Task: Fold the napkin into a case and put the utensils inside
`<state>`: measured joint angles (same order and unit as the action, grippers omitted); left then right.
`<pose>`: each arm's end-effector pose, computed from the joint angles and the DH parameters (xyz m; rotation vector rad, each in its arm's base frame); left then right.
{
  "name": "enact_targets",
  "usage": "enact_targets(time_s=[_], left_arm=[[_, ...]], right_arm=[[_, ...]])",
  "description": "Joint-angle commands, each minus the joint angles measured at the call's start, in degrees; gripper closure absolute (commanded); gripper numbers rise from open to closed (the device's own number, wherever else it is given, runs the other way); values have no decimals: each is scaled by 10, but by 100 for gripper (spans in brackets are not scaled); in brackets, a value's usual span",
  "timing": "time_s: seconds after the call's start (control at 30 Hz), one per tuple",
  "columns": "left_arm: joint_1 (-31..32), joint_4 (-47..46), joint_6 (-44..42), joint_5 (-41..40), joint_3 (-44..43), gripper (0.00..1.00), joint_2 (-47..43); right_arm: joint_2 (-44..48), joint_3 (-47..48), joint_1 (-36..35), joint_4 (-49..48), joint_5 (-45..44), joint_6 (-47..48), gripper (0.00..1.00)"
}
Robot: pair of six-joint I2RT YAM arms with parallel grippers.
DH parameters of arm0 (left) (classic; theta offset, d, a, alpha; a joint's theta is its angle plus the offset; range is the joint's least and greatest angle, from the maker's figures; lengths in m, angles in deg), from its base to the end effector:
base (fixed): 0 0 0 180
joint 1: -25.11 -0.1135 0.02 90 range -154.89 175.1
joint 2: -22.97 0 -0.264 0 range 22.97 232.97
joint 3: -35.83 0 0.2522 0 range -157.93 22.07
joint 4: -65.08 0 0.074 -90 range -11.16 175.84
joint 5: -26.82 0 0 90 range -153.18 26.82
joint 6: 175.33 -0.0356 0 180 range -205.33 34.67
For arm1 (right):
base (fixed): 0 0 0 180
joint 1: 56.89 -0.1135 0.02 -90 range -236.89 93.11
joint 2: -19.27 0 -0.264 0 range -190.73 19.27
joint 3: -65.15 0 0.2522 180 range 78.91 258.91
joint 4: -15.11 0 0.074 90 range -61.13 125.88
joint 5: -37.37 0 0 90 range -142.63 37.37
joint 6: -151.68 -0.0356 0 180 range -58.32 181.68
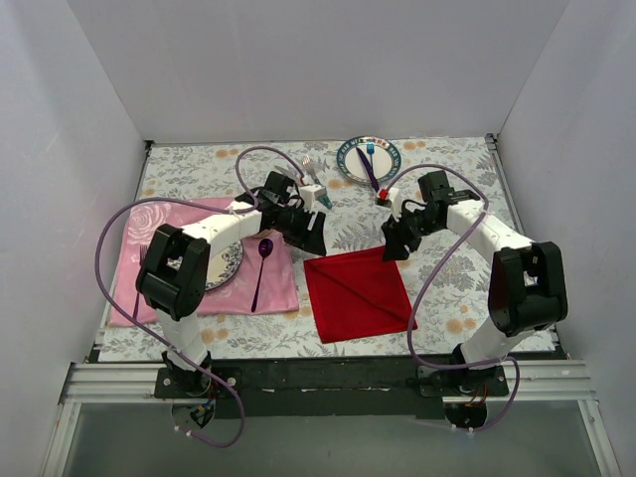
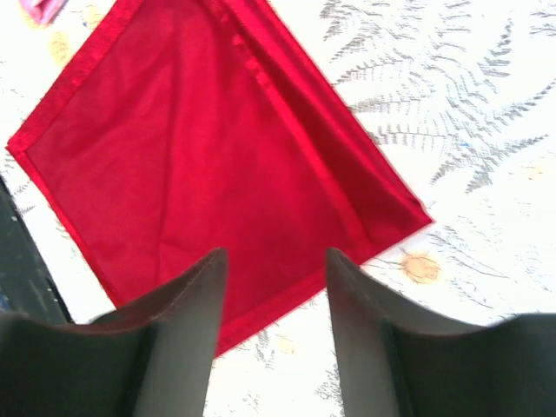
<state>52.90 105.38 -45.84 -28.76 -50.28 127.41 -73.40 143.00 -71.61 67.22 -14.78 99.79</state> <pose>0.3259 -0.1945 0.2016 -0.0429 2.7987 -1.1528 0.3002 0.1015 0.2188 -1.2810 2.1819 0.7430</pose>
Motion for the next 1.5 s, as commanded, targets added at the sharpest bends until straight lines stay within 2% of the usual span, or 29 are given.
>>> enact_targets(time_s=[0.0,0.13,0.3,0.4,0.43,0.57,0.8,0.97,1.07,1.23,1.4,1.47], left_arm=[[5,-4,-27,7,-9,41,-4],[9,2,-53,1,-16,40,5],[19,-1,-104,24,-17,40,-2],[20,-61,-126,68,25,46,-35],[21,-101,-132,74,40,50,-45],[32,-159,-170,101,78,58,-73],[74,-194,-268,106,79,62,-63],[100,-239,-285,92,71,64,-37],[111,-262,-286,80,68,65,-22],[140,-298,-279,58,74,70,-6],[157,-323,-272,47,85,71,9],[165,-328,-272,45,88,72,14]], right_arm=[[-27,38,9,14,-2,-11,38],[-73,73,15,8,-17,-11,35],[-127,114,25,15,-6,-12,37],[-140,122,45,15,20,-26,43],[-143,128,50,16,29,-30,45],[-151,131,72,2,67,-69,48],[-169,114,81,-48,63,-109,49],[-203,114,83,-36,79,-110,49],[-212,111,87,-31,93,-113,55],[-213,92,91,-18,120,-119,75],[-199,60,94,-12,152,-127,86],[-193,48,95,-12,160,-132,87]])
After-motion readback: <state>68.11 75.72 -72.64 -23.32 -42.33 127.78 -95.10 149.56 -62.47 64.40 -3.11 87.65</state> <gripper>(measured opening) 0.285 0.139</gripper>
